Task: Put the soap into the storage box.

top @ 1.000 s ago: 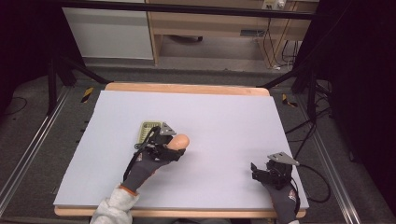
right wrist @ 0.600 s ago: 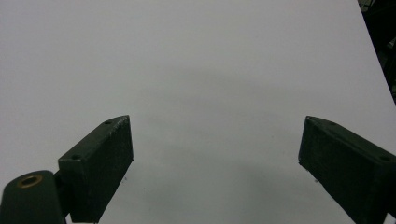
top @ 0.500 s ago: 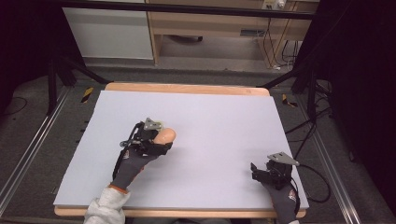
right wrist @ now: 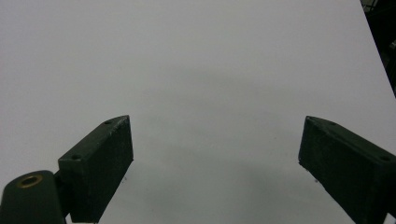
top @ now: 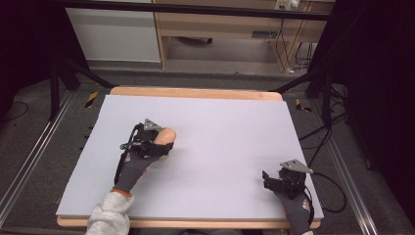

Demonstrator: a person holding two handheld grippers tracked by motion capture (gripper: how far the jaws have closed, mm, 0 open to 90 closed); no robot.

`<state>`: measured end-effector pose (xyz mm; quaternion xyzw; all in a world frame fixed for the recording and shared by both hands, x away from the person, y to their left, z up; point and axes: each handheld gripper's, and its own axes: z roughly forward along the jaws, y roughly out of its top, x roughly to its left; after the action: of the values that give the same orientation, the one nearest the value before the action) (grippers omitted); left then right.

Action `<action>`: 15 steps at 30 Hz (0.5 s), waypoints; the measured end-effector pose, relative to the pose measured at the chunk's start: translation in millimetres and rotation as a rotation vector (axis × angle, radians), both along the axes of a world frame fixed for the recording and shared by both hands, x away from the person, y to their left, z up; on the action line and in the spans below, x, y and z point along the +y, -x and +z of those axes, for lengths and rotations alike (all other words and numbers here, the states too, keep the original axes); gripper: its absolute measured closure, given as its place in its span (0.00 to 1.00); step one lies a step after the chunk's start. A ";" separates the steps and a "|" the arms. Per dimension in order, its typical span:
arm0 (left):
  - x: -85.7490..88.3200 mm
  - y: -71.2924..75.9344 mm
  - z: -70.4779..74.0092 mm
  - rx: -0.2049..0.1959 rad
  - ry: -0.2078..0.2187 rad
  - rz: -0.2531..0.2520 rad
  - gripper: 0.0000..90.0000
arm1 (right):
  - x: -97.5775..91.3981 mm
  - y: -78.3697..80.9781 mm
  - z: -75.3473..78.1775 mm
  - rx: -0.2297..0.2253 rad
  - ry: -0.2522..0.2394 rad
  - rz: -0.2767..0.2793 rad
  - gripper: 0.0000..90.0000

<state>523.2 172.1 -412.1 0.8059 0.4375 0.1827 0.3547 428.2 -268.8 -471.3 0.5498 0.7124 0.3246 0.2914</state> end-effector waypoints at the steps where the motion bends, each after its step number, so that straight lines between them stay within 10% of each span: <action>1: 0.9 -1.6 -1.4 0.000 -0.003 0.008 0.35 | 0.1 -0.1 0.0 0.000 0.000 0.000 0.11; 15: 12.9 -19.5 -14.8 0.018 -0.013 0.087 0.35 | 1.0 -1.5 -0.9 0.006 -0.001 0.001 0.11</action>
<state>542.6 185.1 -426.9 0.7900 0.4740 0.1936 0.3373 429.7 -267.8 -472.2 0.5504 0.7134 0.3235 0.2889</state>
